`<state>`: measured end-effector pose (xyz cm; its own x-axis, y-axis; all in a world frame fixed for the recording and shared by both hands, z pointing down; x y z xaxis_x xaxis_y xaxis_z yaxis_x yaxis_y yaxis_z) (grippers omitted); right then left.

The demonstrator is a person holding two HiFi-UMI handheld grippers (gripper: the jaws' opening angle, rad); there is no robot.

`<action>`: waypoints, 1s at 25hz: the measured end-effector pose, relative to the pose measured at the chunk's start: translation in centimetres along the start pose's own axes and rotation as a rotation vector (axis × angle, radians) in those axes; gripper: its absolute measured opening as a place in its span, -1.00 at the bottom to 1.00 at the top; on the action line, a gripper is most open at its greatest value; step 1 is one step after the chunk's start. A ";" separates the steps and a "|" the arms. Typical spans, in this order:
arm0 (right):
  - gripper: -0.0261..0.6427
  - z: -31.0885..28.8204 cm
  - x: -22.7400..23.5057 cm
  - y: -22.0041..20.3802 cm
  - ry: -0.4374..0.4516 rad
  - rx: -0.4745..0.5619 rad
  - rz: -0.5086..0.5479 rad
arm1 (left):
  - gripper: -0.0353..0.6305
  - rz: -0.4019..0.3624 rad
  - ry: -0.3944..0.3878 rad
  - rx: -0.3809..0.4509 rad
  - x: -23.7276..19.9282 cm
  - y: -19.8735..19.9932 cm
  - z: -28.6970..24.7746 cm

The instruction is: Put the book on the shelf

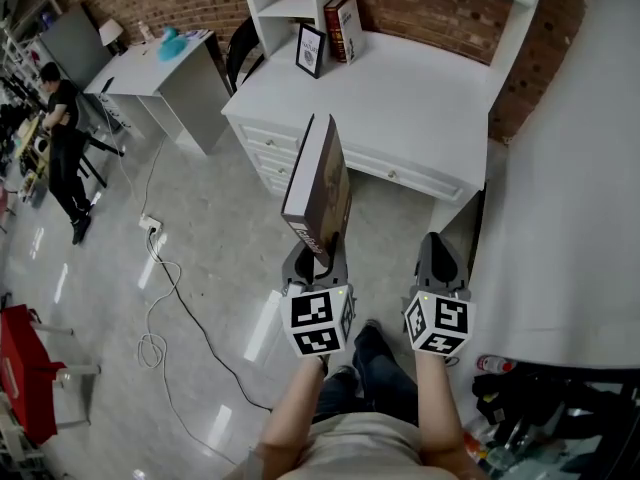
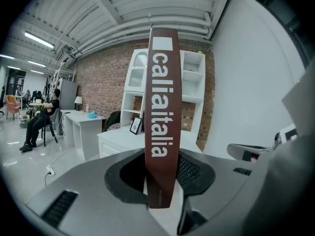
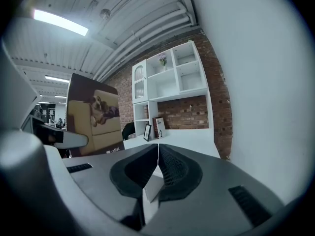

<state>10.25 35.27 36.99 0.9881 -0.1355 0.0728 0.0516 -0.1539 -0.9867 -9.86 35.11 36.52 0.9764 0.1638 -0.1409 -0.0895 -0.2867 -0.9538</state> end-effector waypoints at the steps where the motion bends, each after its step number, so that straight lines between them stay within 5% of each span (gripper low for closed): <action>1: -0.87 -0.9 0.4 0.4 0.005 0.008 -0.001 | -0.45 -0.002 0.003 0.005 0.2 0.4 -0.9; 25: -0.87 -16.9 6.7 3.3 0.070 0.015 -0.012 | -0.45 -0.022 0.033 0.026 2.7 5.6 -17.1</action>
<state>14.58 17.37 36.71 0.9748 -0.2023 0.0944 0.0663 -0.1416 -0.9877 -4.32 17.82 35.37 0.9841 0.1386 -0.1115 -0.0726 -0.2589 -0.9632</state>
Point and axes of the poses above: the fingertips, and each gripper's own axes: z backward along the fingers, x to its right, y out of its top, the point moved 4 cm from there along z, backward along the fingers, and after that the axes turned 3 degrees about x, right-handed, at the moved point
